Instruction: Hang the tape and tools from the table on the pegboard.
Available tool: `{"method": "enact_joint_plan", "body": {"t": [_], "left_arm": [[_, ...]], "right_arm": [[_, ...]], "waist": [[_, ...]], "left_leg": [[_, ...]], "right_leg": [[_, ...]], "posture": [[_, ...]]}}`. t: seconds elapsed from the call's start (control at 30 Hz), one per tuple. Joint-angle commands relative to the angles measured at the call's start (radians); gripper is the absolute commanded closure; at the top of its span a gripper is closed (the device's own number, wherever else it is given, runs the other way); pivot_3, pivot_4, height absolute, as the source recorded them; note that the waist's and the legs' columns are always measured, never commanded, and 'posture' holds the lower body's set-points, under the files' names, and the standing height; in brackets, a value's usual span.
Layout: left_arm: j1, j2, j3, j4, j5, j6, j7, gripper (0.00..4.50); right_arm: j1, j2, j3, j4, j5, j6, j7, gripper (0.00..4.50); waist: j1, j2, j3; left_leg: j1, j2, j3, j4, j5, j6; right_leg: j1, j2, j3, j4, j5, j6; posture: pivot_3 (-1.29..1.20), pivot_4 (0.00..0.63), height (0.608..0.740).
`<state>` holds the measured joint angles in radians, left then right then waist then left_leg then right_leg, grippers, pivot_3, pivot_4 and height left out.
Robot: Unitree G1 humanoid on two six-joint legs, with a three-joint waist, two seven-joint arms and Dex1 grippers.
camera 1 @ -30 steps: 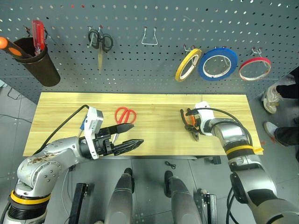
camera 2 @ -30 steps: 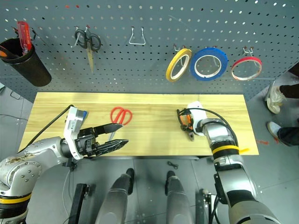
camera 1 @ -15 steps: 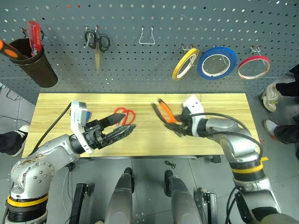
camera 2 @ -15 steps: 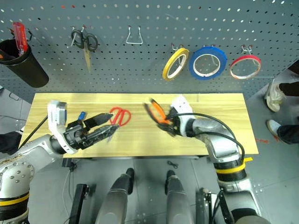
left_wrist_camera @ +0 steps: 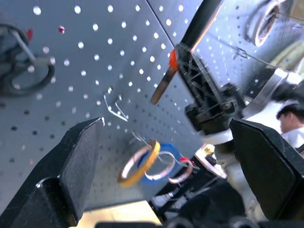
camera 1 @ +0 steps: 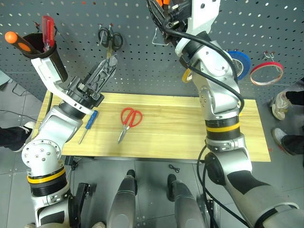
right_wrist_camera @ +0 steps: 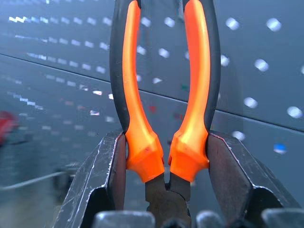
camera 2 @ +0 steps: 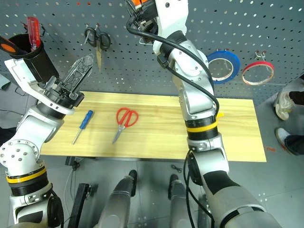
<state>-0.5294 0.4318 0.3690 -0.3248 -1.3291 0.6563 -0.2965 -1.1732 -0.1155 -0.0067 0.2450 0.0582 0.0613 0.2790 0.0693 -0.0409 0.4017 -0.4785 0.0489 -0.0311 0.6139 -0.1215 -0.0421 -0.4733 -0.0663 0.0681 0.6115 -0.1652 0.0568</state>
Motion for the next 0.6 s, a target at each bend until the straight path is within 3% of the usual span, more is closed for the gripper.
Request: {"method": "enact_joint_plan", "body": {"t": [0.03,0.3,0.57,0.6], "left_arm": [[-0.016,-0.006,-0.018,-0.017,0.016,-0.015,-0.010,0.00],[-0.002,0.006,-0.007,-0.032,-0.007,-0.007,0.007,0.00],[0.016,0.006,-0.016,-0.047,-0.010,-0.002,0.017,0.00],[0.019,0.008,-0.015,-0.048,-0.011,-0.001,0.017,0.00]], "right_arm": [[-0.063,0.026,-0.003,0.124,-0.021,-0.215,-0.036,2.39],[-0.077,0.072,-0.022,0.347,-0.024,-0.385,-0.092,2.39],[-0.057,0.084,-0.013,0.471,-0.047,-0.415,-0.119,2.39],[-0.049,0.080,-0.011,0.468,-0.050,-0.413,-0.117,1.89]], "waist": [[-0.004,0.000,0.000],[-0.004,0.000,0.000],[-0.003,0.000,0.000],[-0.003,0.000,0.000]], "left_leg": [[0.000,0.000,0.000,-0.002,0.000,-0.001],[0.000,0.001,0.000,-0.006,0.001,-0.001],[0.001,0.001,-0.001,-0.006,0.001,-0.002],[0.001,0.001,-0.001,-0.006,0.002,-0.003]], "right_leg": [[-0.001,0.000,0.000,0.001,0.000,0.000],[-0.001,0.000,0.000,0.001,0.000,-0.001],[-0.001,0.001,0.000,0.001,0.000,-0.001],[-0.001,0.001,0.000,0.001,0.000,-0.001]], "posture": [[0.22,0.362,0.740],[0.24,0.358,0.740],[0.26,0.365,0.740],[0.26,0.365,0.740]]}}
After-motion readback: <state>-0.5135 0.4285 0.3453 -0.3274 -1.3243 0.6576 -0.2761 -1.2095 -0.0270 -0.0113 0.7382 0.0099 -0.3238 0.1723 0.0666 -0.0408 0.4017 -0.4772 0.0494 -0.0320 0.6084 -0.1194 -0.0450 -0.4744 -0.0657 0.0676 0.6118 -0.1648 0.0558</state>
